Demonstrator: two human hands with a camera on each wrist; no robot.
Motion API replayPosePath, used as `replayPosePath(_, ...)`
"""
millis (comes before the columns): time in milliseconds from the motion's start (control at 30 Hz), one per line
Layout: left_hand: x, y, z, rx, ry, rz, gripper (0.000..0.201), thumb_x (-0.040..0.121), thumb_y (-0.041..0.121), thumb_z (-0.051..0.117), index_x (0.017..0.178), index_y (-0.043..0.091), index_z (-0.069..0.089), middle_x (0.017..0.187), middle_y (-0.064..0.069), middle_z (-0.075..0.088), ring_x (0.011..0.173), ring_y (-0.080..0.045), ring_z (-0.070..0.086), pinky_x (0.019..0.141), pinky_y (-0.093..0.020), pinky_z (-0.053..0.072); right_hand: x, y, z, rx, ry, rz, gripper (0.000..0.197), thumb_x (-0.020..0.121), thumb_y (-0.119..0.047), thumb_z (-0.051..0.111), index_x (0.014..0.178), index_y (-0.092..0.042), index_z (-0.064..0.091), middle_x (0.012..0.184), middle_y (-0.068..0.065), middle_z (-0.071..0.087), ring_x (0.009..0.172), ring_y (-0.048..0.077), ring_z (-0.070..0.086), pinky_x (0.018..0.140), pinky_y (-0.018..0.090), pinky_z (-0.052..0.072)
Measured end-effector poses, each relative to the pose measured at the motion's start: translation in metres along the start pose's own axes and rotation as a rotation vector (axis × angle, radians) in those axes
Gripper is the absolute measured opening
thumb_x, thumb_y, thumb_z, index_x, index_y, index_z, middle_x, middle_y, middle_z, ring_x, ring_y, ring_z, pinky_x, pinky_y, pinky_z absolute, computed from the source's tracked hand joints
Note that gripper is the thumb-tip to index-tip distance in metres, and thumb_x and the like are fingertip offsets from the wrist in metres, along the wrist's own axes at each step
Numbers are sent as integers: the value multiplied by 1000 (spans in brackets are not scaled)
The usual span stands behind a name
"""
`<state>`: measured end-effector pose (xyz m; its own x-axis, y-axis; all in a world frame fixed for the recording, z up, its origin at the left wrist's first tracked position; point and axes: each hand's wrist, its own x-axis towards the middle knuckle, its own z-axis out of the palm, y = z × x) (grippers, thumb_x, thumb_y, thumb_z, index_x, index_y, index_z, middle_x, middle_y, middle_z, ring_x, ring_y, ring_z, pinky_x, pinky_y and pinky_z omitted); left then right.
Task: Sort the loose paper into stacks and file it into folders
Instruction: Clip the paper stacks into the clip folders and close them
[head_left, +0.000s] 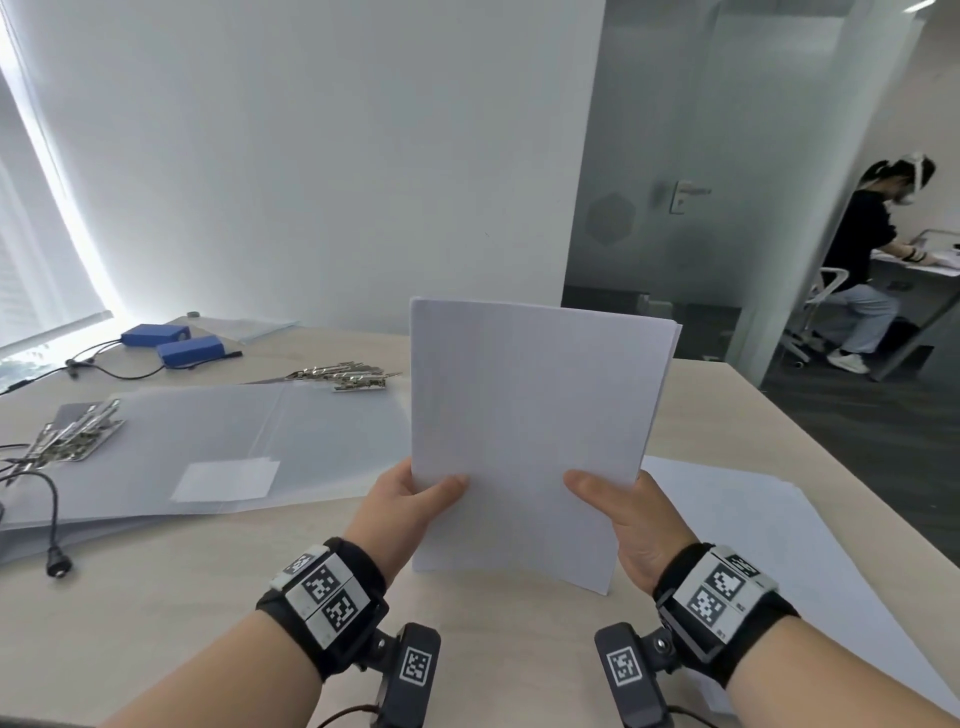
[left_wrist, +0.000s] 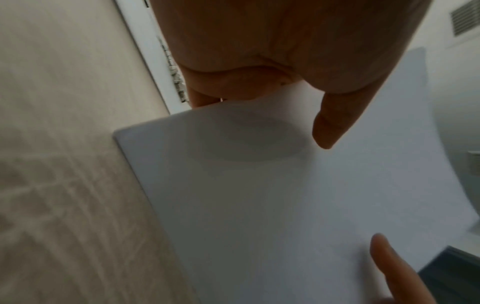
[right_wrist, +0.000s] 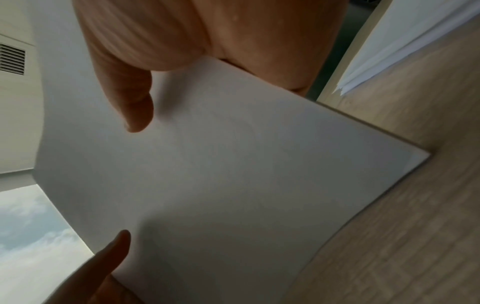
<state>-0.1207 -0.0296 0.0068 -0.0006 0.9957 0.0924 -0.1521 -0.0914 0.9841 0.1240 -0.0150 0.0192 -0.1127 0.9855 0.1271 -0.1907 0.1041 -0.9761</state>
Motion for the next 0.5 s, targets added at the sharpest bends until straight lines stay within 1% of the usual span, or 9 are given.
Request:
replayPosePath(33, 1, 1, 0, 9, -9, -3, 44, 76, 26, 74, 117, 11, 70, 110, -6, 77, 105, -26, 73, 90, -38, 56, 1, -1, -1, 0, -7, 0, 23, 73, -23, 87, 94, -16, 81, 108, 13, 77, 105, 30, 72, 93, 42, 54)
replayPosePath(100, 3, 4, -1, 16, -35, -3, 44, 77, 26, 74, 118, 12, 70, 112, -6, 77, 105, -27, 73, 91, -41, 55, 2, -3, -4, -16, -36, -6, 54, 52, -47, 95, 94, -17, 81, 107, 14, 76, 102, 29, 73, 90, 41, 55)
replayPosePath(133, 4, 6, -2, 16, -43, 1, 43, 76, 25, 74, 117, 12, 70, 112, -7, 77, 104, -27, 73, 90, -41, 55, 2, -5, -6, -23, -39, -11, 63, 45, -53, 96, 95, -17, 81, 107, 14, 77, 101, 29, 73, 89, 41, 56)
replayPosePath(167, 5, 8, -3, 15, -45, 6, 42, 76, 23, 74, 117, 12, 70, 111, -7, 77, 104, -26, 73, 89, -40, 55, 2, -6, -8, -26, -37, -17, 65, 44, -54, 95, 95, -16, 81, 107, 14, 77, 100, 30, 74, 89, 42, 56)
replayPosePath(233, 5, 10, -4, 15, -48, 9, 40, 76, 22, 73, 115, 11, 71, 111, -7, 77, 103, -26, 73, 89, -40, 55, 1, -7, -11, -20, -30, -19, 54, 52, -45, 91, 95, -15, 81, 106, 14, 77, 100, 32, 73, 90, 44, 56)
replayPosePath(300, 4, 7, -4, 11, -57, -2, 36, 80, 19, 75, 115, 10, 71, 112, -8, 76, 105, -28, 73, 93, -43, 55, -2, -6, -13, -31, -18, -18, 42, 62, -39, 85, 96, -13, 80, 105, 14, 77, 100, 33, 73, 91, 45, 56)
replayPosePath(400, -1, 1, -4, -15, -70, -30, 31, 85, 14, 77, 115, 9, 71, 113, -10, 76, 107, -31, 72, 92, -44, 55, -7, -3, -13, -43, 0, -15, 24, 81, -21, 83, 100, -8, 78, 103, 14, 77, 101, 35, 73, 86, 43, 57)
replayPosePath(433, -2, 1, -4, -26, -77, -33, 35, 82, 16, 78, 115, 10, 71, 113, -10, 76, 108, -32, 71, 89, -42, 55, -9, -4, -12, -45, -4, -17, 25, 80, -22, 83, 101, -8, 77, 102, 14, 77, 101, 35, 73, 84, 41, 58)
replayPosePath(500, -3, 8, -3, -32, -89, -5, 44, 76, 17, 75, 119, 11, 67, 115, -8, 76, 109, -30, 71, 85, -37, 56, -10, -7, -12, -63, -32, -51, 47, 66, -42, 90, 97, -10, 79, 103, 15, 77, 100, 34, 73, 83, 39, 58)
